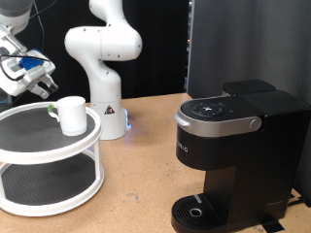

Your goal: Make a cup of coffee with the keurig machine

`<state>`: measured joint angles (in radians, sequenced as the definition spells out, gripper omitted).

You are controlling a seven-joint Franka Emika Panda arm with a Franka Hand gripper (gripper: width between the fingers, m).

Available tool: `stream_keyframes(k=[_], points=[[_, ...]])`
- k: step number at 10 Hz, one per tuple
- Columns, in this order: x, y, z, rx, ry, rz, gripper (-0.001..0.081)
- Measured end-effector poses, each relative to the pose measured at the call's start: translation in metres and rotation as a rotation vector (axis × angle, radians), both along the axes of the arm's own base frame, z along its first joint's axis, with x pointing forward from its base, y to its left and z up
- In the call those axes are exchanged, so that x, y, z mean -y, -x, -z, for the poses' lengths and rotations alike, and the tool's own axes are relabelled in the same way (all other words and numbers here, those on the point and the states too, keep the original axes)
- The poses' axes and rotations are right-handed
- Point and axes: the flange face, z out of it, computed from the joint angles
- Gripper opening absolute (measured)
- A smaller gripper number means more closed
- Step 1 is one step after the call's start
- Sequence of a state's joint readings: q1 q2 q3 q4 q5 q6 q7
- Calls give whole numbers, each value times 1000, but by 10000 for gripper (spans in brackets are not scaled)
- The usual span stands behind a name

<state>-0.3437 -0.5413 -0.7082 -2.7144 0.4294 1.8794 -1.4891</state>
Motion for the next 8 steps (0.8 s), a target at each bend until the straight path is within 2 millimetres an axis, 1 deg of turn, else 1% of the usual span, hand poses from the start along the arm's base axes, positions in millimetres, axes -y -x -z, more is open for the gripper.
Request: stream_keyframes(k=[1,2,3,4,5,8], points=[[0,-1,2,-1,3,9,342],[0,-3,5,-2,4,17,483],[0,-5,7,-2,7,27,483],[-1,-7,10,1,7,39,668],[-3,-9,13,3,9,52,777],[-11,-11,29,-6,16,50,799]])
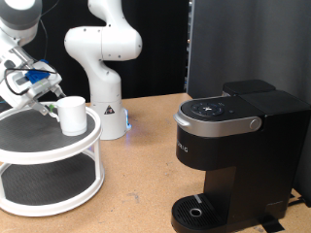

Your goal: Make a cup of coffee with the keurig machine

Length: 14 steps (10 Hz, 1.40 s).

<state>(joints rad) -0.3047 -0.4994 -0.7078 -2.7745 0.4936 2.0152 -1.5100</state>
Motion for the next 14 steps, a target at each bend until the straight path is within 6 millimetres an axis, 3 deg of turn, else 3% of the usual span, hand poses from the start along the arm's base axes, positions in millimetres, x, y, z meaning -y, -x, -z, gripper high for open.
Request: stream_keyframes(k=[7,9,10,11,12,13,14], points=[[-3,7,15,8,0,-25,803],[-3,7,16,5,3,-22,762],[-3,7,16,5,3,-21,574],[-3,7,16,5,3,-21,574],[-3,7,16,5,3,-21,378],[-2,7,16,5,3,-20,378],[-2,7,16,7,0,-16,177]])
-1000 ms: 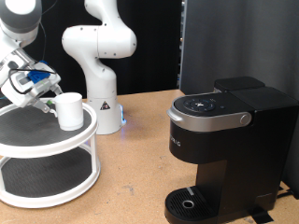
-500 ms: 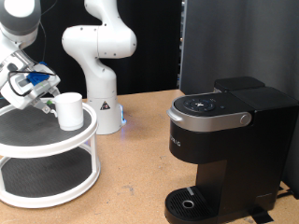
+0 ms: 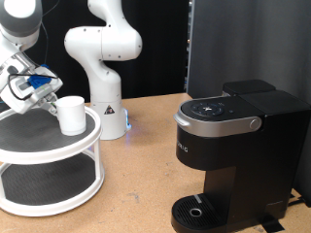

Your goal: Make a cup of coffee with the keurig machine

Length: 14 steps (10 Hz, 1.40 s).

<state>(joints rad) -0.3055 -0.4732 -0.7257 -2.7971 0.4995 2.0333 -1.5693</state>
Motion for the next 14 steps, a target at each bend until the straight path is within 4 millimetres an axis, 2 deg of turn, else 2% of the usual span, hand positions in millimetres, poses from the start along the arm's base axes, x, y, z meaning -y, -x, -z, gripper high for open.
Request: stream_keyframes(k=[1,5,11,14], points=[[0,0,0,1,-2,3,71],[1,0,-8,10,-42,-13,72],[13,5,-64,-5,-130,-75,72],[12,6,-67,-7,-129,-91,72]])
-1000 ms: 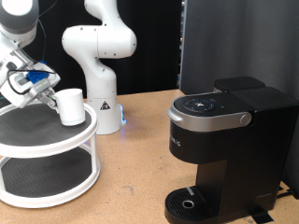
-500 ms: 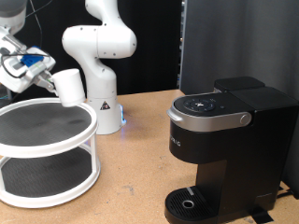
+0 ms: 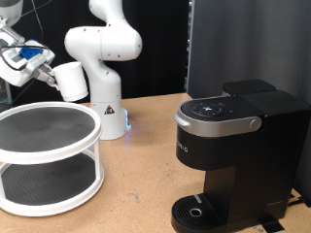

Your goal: Make a cup of coffee with the keurig machine

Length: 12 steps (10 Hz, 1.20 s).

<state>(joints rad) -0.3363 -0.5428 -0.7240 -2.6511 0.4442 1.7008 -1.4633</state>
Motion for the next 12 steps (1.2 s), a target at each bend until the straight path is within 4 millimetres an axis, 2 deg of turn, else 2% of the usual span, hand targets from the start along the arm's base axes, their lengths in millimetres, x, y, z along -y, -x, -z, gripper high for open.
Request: stream_keyframes(k=[2,4,8,12], points=[[-2,0,2,-8,3,-10,72],[-10,-9,3,-38,12,-4,72],[-39,-48,0,-24,18,75,72],[-80,-85,2,-11,55,98,72]])
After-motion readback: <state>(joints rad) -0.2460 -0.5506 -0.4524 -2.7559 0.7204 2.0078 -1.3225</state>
